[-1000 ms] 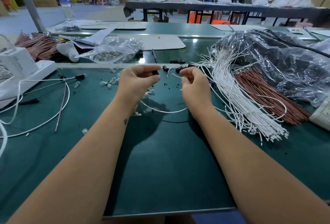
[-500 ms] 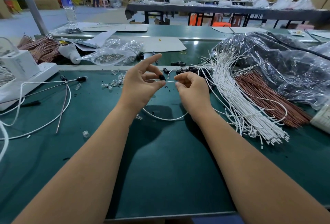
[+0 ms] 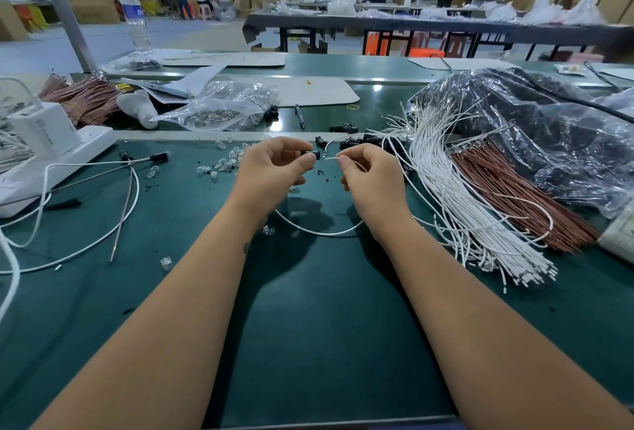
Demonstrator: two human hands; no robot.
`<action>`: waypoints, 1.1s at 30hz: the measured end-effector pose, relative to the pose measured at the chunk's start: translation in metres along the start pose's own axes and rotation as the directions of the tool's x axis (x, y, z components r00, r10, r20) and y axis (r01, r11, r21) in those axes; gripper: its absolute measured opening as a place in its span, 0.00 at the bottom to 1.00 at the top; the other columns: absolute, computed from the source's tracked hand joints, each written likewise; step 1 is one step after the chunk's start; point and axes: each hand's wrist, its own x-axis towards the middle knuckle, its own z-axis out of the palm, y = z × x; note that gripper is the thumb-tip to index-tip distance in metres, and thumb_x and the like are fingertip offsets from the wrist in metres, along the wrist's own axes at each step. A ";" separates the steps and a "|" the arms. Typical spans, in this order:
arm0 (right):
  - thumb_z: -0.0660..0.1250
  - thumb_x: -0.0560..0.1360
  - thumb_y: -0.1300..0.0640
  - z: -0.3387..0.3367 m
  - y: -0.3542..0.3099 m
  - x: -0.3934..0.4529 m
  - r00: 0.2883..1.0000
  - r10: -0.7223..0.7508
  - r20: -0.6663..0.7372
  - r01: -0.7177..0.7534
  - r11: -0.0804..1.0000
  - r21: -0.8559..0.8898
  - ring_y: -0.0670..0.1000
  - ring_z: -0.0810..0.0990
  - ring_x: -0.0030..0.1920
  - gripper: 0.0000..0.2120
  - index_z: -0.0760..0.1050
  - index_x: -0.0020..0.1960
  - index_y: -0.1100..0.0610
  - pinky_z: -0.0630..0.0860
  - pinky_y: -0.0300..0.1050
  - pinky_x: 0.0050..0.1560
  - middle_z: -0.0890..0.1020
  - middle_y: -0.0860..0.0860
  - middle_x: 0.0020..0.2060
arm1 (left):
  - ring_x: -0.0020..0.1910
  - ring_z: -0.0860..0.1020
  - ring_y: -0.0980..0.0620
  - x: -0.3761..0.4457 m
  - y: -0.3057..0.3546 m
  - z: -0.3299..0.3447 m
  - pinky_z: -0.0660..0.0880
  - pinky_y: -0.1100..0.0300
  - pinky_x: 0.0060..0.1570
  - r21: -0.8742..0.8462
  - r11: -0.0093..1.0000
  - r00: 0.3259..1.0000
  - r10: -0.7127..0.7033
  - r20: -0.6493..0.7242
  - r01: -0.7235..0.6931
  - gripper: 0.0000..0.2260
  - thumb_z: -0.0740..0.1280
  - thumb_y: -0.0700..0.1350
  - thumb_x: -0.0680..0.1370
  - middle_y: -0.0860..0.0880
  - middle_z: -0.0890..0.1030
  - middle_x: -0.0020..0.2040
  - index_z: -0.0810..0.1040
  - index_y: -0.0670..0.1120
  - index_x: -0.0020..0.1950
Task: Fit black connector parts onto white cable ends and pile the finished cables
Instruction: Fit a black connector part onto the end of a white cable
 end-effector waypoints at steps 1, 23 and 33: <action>0.67 0.77 0.61 0.000 -0.001 0.000 1.000 -0.013 -0.004 0.013 1.000 0.007 0.45 0.79 0.38 0.04 0.78 0.44 0.54 0.80 0.47 0.49 0.80 0.45 0.37 | 0.42 0.83 0.53 0.001 -0.001 0.000 0.79 0.63 0.40 -0.018 0.999 1.000 -0.029 0.007 0.029 0.05 0.72 0.39 0.75 0.48 0.84 0.40 0.81 0.49 0.45; 0.69 0.75 0.62 -0.001 -0.004 -0.004 0.993 0.022 0.118 -0.035 0.993 0.109 0.40 0.76 0.28 0.06 0.80 0.41 0.55 0.75 0.35 0.35 0.80 0.49 0.32 | 0.35 0.82 0.56 -0.002 0.002 0.000 0.77 0.67 0.39 -0.017 0.998 0.998 -0.057 0.035 0.058 0.08 0.74 0.34 0.71 0.51 0.84 0.35 0.82 0.46 0.43; 0.64 0.76 0.71 -0.003 -0.001 -0.001 0.989 0.034 0.146 -0.059 0.983 0.175 0.39 0.78 0.31 0.13 0.77 0.49 0.54 0.76 0.32 0.39 0.79 0.52 0.36 | 0.41 0.83 0.53 0.000 -0.002 -0.001 0.80 0.59 0.46 0.045 0.997 0.998 -0.059 0.029 0.058 0.10 0.76 0.36 0.69 0.48 0.86 0.41 0.84 0.49 0.44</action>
